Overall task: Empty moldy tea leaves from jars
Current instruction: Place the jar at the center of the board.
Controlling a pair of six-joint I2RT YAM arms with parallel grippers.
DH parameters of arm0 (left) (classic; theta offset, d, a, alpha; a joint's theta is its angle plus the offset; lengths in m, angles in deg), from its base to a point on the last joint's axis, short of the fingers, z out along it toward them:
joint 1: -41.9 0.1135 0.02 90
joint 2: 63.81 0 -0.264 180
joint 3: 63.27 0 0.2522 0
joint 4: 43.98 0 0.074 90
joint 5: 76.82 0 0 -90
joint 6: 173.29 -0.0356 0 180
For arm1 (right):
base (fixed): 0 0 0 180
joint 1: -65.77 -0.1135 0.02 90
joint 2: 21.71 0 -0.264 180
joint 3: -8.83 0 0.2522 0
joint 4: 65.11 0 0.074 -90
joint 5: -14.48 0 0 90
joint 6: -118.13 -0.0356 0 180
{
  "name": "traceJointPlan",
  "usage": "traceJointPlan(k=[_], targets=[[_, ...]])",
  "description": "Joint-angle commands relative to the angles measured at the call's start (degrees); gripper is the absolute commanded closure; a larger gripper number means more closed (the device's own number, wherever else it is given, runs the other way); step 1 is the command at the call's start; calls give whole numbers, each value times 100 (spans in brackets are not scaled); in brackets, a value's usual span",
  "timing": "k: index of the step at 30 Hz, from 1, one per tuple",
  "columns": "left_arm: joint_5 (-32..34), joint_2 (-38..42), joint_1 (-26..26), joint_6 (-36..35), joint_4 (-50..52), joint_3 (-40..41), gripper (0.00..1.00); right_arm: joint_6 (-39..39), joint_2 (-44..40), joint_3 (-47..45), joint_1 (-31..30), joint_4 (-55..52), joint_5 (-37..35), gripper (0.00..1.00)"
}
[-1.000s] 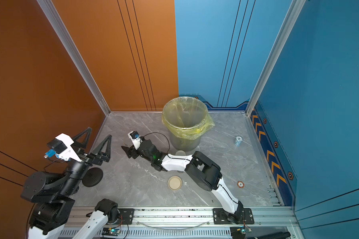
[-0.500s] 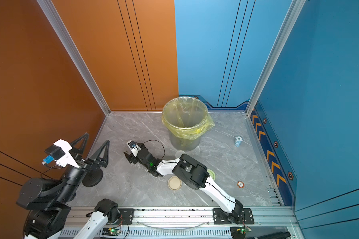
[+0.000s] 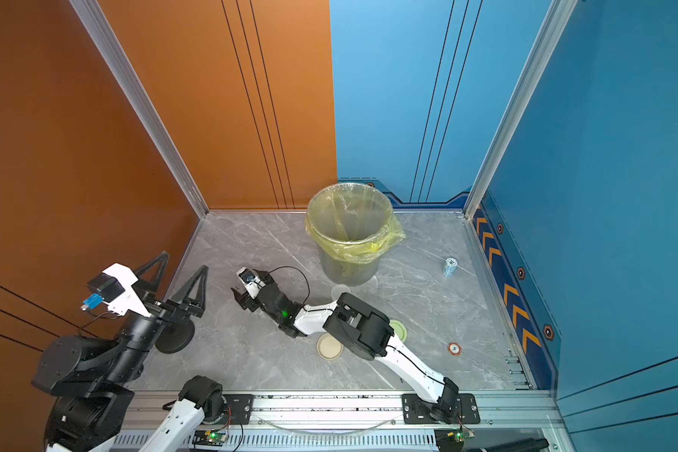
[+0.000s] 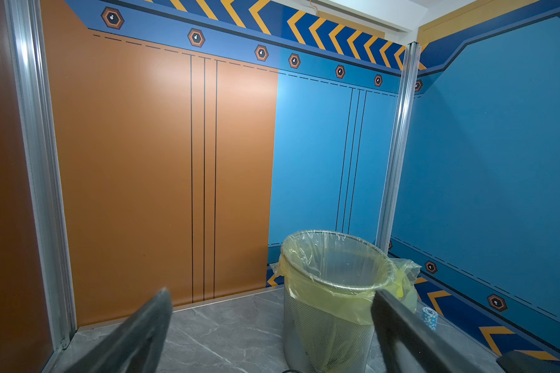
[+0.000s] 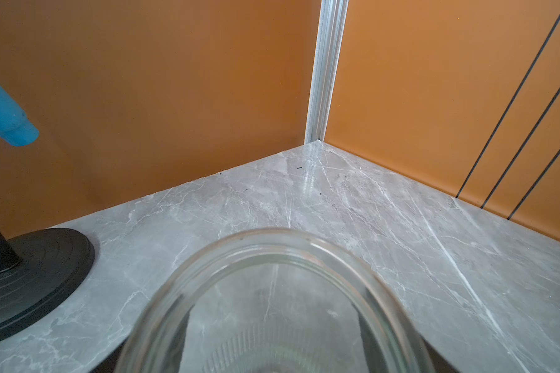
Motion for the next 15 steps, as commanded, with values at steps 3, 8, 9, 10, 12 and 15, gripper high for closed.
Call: traceJointPlan(k=[3,8,9,10,12,15], targets=[[84,55,-42,-1,-10,-14,2,-20,-2,-97,-40,558,-225,36],[74,55,-50,60,-41,6,2,-49,-19,-196,-44,550,-224,32],[62,58,-50,74,-43,13,2,-49,-23,-225,-58,550,-224,30],[66,54,-43,74,-52,13,2,-49,-32,-257,-56,563,-224,28],[57,43,-43,96,-77,19,2,-42,-50,-311,-73,569,-235,22],[40,18,-45,109,-101,8,2,-18,-73,-387,-78,592,-285,11]])
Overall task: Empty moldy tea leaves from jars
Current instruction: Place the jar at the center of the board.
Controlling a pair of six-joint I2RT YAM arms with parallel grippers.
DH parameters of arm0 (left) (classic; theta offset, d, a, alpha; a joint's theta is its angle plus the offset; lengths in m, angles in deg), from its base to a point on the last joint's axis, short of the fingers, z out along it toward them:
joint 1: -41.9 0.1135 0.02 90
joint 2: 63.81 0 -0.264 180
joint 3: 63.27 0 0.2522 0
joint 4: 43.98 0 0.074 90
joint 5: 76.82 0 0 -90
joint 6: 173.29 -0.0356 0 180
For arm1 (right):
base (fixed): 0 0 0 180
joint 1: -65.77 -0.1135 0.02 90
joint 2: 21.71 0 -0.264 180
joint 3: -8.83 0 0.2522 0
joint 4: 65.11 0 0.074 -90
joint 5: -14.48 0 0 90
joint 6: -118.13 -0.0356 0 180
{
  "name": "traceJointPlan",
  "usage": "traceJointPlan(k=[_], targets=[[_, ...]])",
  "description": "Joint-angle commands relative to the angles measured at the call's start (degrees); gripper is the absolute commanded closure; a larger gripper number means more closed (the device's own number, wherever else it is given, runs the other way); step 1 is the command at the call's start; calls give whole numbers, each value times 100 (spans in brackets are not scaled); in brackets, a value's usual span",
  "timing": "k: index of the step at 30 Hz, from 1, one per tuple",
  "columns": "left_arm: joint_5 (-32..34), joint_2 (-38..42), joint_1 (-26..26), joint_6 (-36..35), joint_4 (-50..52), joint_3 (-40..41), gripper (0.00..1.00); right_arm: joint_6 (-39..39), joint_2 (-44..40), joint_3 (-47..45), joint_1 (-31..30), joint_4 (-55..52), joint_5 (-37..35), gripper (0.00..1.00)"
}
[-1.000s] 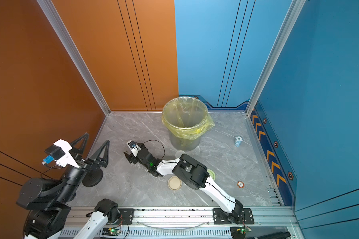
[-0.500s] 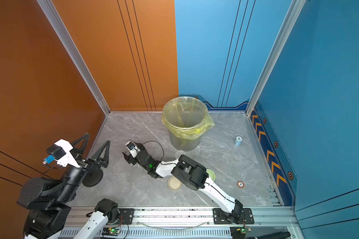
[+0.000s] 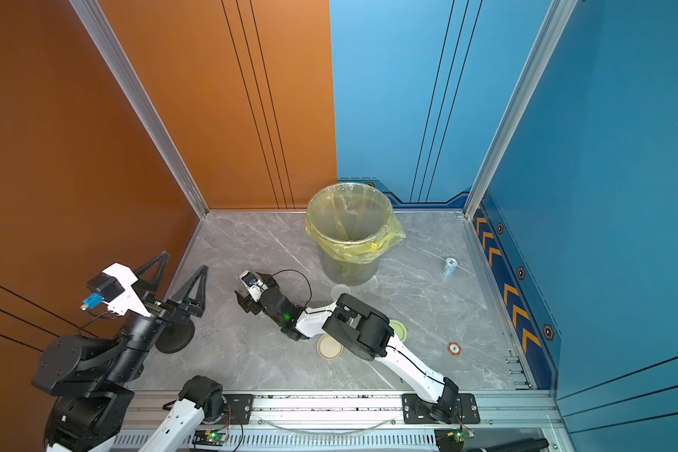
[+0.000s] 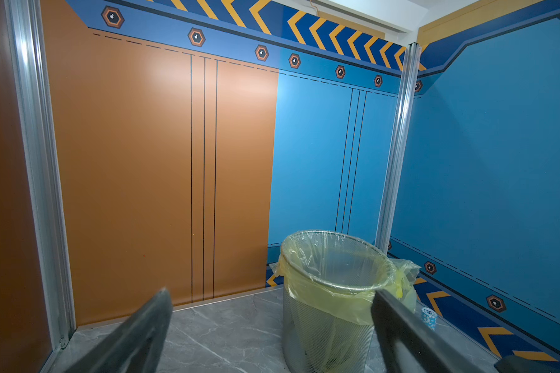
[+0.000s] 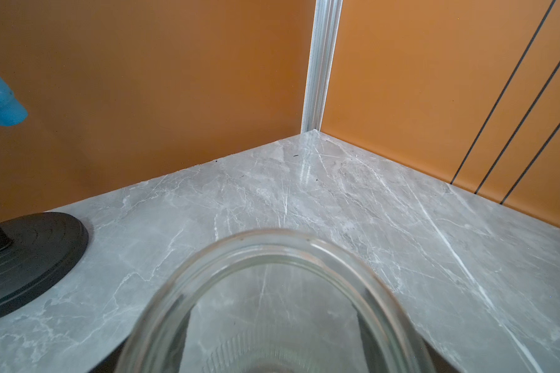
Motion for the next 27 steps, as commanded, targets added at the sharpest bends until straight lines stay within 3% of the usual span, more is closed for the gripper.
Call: traceJointPlan(k=[1,6,18,23,27], targets=[[38,11,-49,64,-103,8,2,26,-75,-99,-61,404,-136,10],[27,-45,-50,57,-118,-37,2,112,-171,-164,-87,386,-172,0],[89,-164,-50,-168,-48,-256,2,307,-917,-622,-96,365,-403,0],[75,-285,-45,-253,-6,-505,2,228,-1546,-958,-101,237,-243,0],[66,-572,-47,-284,99,-670,2,-27,-2437,-1208,-122,-569,-140,0]])
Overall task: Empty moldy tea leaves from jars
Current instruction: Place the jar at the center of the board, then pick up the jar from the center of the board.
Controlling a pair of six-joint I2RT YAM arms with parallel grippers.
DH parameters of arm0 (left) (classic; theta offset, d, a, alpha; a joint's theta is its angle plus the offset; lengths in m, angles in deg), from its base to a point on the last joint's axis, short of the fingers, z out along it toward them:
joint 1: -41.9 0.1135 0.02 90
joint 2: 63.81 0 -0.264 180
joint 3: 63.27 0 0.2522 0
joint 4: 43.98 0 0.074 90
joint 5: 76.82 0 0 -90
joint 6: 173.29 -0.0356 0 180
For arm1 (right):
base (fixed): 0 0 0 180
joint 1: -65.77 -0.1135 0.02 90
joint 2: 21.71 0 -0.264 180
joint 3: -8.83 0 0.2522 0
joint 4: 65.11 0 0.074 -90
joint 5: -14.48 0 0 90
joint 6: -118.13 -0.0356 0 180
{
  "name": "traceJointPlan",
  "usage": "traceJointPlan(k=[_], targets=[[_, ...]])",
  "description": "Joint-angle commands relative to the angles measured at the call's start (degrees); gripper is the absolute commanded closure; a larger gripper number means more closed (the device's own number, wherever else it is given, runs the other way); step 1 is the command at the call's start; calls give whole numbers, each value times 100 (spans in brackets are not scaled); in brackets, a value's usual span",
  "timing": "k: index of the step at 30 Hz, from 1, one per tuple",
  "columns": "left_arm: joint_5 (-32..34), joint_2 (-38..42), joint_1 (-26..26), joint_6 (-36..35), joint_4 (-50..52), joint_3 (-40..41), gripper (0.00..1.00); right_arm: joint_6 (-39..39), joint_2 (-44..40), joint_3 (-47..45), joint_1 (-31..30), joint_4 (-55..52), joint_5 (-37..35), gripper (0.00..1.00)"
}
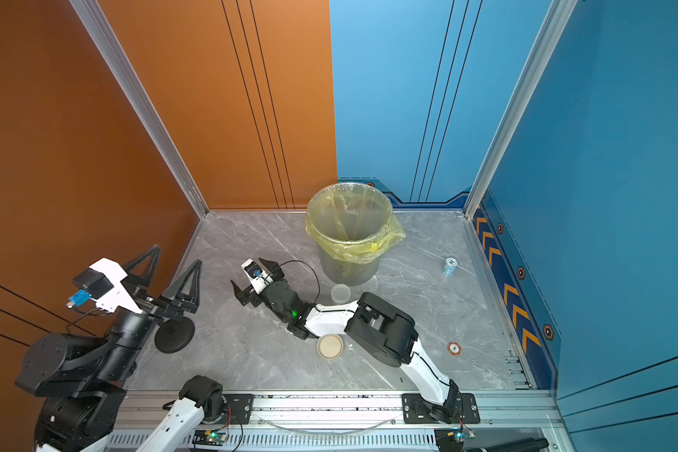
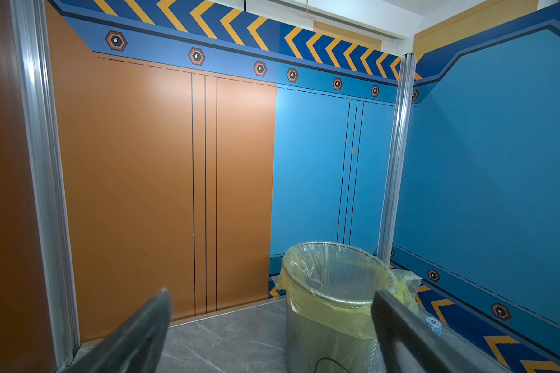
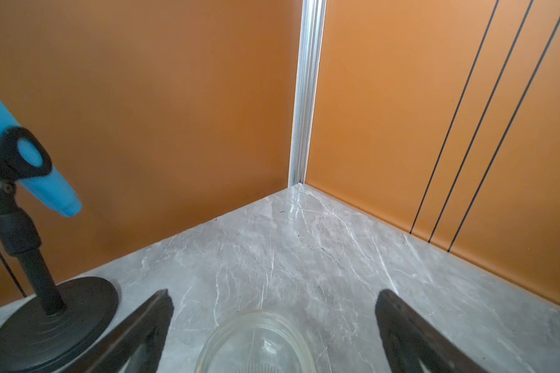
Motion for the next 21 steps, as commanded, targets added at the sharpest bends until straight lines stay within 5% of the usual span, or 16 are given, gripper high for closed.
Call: traceJointPlan(k=[1,11,21], targets=[[55,-263,-38,-125,17,-148,2,-259,-851,-195,-48,-870,55,0],[-135,-635,-47,236,-805,634,2,-1485,-3587,41,55,-5788,249,4],[-195,-1061,-477,653,-1586,1770,2,-2382,-5413,-19,372,-8923,51,0]])
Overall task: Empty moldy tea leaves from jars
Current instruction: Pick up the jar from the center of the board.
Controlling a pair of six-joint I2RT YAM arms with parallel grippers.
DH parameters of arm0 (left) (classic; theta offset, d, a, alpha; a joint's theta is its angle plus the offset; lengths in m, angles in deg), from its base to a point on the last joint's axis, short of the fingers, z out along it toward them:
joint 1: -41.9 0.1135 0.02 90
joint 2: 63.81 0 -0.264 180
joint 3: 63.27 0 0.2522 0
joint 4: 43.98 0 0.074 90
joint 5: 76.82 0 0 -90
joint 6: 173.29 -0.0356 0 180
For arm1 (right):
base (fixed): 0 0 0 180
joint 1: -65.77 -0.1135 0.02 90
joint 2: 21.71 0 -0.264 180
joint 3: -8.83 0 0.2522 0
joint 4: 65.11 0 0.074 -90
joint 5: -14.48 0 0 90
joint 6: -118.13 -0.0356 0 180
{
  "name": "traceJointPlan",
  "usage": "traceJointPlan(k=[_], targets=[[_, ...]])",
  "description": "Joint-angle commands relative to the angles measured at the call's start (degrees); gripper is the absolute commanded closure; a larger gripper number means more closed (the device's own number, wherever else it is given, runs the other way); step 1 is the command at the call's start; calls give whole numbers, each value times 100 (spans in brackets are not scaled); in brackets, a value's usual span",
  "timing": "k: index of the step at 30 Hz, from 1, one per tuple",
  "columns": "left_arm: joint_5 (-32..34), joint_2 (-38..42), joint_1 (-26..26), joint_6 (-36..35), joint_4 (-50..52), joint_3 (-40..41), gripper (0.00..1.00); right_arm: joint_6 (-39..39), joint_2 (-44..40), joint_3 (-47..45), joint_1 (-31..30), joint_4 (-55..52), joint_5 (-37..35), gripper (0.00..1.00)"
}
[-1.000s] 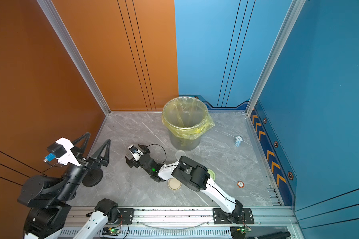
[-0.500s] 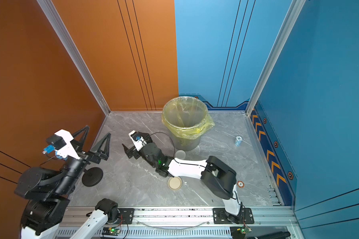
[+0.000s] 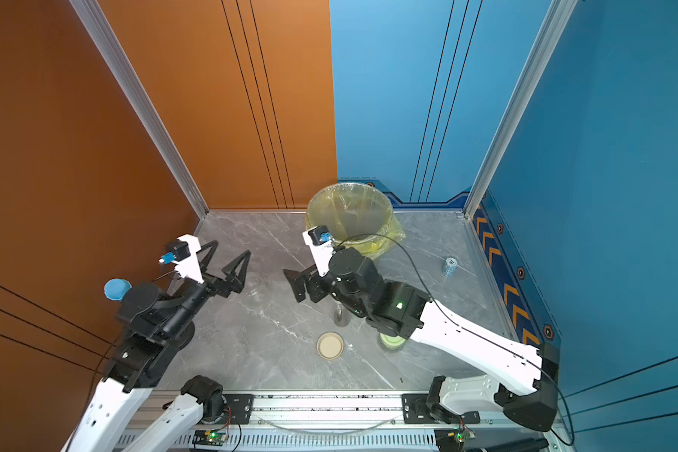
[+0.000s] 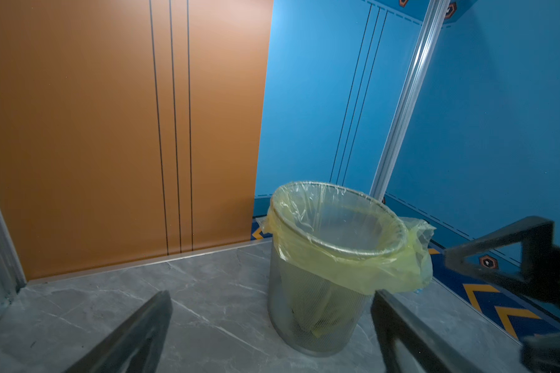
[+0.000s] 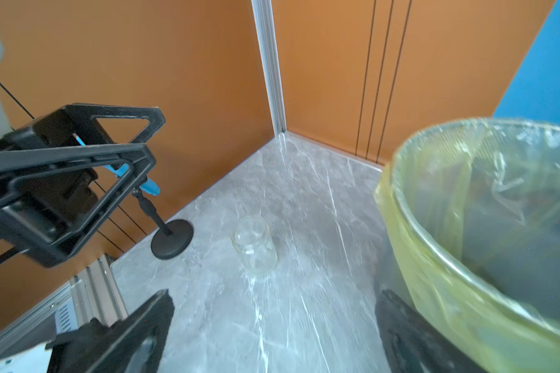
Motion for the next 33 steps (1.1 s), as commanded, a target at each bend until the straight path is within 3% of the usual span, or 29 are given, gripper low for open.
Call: traceJointPlan(k=[1,7,14,24,33], targets=[[26,-74,-299,130,-507,325,2,-545,-336,-46,181,-1695,-96,0],[689,-128,-1093,-55,-721,1065,2,-701,-365,-312,503,-2433,79,0],[1378,-84,-1818,-166,-521,1145,2,-805,174,-587,658,-2299,252,0],[1845,369,-2446,-121,-452,1586,2,-880,734,-897,1137,-1681,613,0],[2017,512,-2651,-205,-452,1615,2,-749,1297,-801,1089,-1604,710,6]])
